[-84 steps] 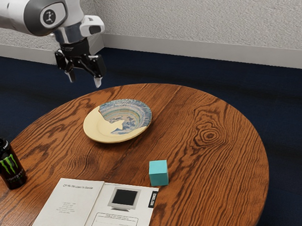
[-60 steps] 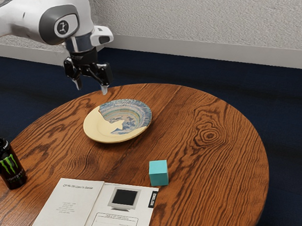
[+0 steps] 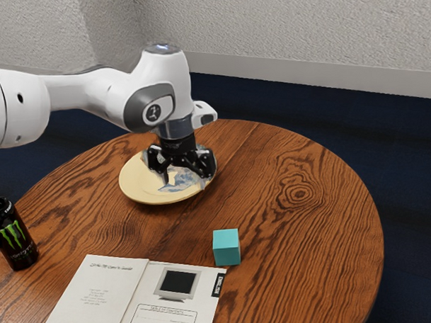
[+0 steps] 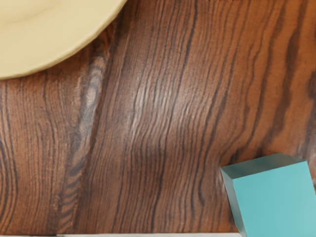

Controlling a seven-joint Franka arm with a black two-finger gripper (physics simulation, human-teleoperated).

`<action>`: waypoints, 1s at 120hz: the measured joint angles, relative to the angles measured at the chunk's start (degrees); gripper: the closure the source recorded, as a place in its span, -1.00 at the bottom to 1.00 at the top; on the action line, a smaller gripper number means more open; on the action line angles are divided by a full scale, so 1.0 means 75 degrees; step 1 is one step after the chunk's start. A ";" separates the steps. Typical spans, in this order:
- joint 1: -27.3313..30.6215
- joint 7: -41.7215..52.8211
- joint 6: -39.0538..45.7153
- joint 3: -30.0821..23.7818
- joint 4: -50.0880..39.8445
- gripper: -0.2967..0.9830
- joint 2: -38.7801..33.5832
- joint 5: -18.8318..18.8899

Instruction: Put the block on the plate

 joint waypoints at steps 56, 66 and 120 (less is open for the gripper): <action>-0.0723 -0.2334 0.1508 0.0011 -0.0001 -0.54 0.1407 0.0029; -0.0789 -0.2692 0.1725 0.0037 -0.0017 -0.54 0.1595 0.0012; -0.1126 -0.4301 0.2284 0.0128 -0.0392 -0.54 0.1857 0.0077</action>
